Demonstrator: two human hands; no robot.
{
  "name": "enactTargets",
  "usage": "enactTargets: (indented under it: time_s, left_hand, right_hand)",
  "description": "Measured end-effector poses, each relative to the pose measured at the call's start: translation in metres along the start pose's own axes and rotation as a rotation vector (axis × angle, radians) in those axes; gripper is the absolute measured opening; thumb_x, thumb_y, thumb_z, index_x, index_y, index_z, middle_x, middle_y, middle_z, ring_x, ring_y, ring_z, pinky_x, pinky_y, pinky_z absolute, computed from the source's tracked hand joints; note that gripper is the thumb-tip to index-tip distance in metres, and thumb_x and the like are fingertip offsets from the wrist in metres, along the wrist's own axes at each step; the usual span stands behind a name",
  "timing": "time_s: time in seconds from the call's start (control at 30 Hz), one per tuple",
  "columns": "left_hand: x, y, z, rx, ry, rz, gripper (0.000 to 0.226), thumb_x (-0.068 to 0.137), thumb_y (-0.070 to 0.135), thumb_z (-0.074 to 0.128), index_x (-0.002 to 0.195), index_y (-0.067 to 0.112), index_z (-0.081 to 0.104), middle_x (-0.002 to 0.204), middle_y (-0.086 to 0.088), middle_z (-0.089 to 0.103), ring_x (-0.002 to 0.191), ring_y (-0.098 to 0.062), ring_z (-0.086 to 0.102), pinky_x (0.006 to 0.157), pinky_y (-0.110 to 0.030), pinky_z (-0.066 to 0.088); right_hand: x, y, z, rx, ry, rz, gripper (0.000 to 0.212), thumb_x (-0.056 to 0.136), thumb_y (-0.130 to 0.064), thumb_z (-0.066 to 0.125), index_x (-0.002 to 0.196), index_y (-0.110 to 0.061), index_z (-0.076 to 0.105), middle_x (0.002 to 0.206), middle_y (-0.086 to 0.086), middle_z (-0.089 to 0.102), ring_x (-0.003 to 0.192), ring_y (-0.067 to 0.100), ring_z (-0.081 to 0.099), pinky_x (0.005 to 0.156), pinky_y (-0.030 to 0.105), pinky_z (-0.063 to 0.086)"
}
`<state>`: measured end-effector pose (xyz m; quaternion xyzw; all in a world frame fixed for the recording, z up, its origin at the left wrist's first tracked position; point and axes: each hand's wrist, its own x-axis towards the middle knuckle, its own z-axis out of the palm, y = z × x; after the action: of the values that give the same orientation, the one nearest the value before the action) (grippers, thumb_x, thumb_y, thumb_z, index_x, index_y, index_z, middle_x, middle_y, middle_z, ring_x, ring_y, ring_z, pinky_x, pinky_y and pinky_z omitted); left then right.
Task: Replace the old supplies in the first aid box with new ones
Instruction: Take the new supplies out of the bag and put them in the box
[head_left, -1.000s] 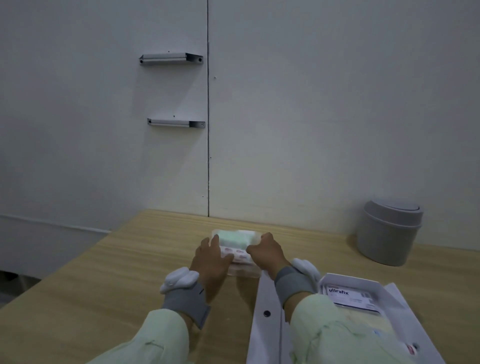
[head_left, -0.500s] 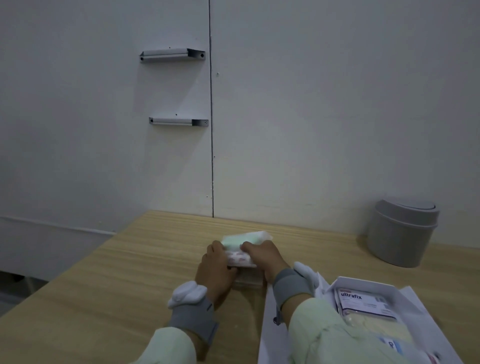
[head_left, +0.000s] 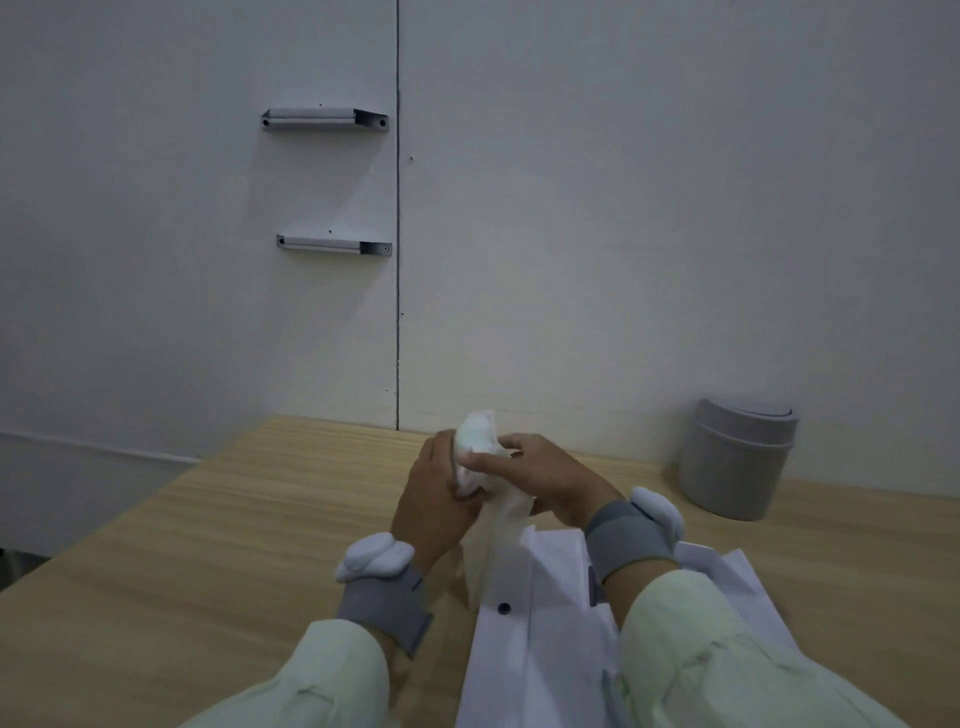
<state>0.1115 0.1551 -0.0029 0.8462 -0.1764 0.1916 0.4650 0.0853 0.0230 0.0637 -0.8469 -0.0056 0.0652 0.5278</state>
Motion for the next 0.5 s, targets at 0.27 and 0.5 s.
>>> enactTargets:
  time_s: [0.27, 0.5]
  left_hand:
    - [-0.005, 0.031, 0.011, -0.175, 0.197, -0.141, 0.036, 0.077, 0.011, 0.067, 0.108, 0.008, 0.048, 0.094, -0.004, 0.054, 0.081, -0.022, 0.053, 0.061, -0.022, 0.037]
    - [-0.011, 0.044, 0.018, -0.453, 0.149, -0.247, 0.035, 0.08, 0.014, 0.069, 0.11, 0.009, 0.051, 0.089, 0.001, 0.059, 0.075, -0.012, 0.057, 0.061, -0.024, 0.045]
  right_hand:
    - [-0.024, 0.022, -0.042, 0.071, 0.254, -0.062, 0.067, 0.066, 0.017, 0.07, 0.123, -0.008, 0.045, 0.096, 0.015, 0.055, 0.077, 0.034, 0.061, 0.071, 0.049, 0.056]
    - [-0.048, 0.041, -0.076, 0.14, 0.75, -0.171, 0.049, 0.07, 0.0, 0.076, 0.106, -0.012, 0.045, 0.087, 0.009, 0.051, 0.076, 0.027, 0.054, 0.058, 0.029, 0.047]
